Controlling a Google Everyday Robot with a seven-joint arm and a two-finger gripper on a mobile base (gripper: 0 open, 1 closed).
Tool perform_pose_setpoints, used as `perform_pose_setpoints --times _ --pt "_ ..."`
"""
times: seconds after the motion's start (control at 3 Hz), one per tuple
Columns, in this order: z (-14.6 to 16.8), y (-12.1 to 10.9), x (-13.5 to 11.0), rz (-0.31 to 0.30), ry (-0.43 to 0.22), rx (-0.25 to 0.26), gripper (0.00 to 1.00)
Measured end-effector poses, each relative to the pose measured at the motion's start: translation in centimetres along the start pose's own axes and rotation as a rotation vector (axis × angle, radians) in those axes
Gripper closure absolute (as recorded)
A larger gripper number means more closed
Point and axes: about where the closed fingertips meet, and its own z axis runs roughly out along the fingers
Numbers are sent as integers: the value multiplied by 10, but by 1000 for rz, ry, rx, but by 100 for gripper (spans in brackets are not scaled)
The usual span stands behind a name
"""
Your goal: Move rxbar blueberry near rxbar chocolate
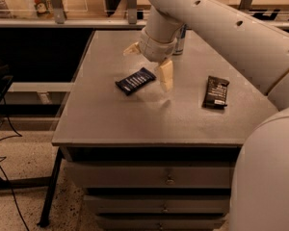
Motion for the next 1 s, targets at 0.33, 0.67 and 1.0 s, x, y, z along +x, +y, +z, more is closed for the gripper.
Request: perform_pose_setpoints --times 0.33,0.67,1.0 --pt "6 3 0 -2 11 -21 0" --pt "7 5 0 -6 24 -30 16" --pt "7 6 0 -9 46 -44 19"
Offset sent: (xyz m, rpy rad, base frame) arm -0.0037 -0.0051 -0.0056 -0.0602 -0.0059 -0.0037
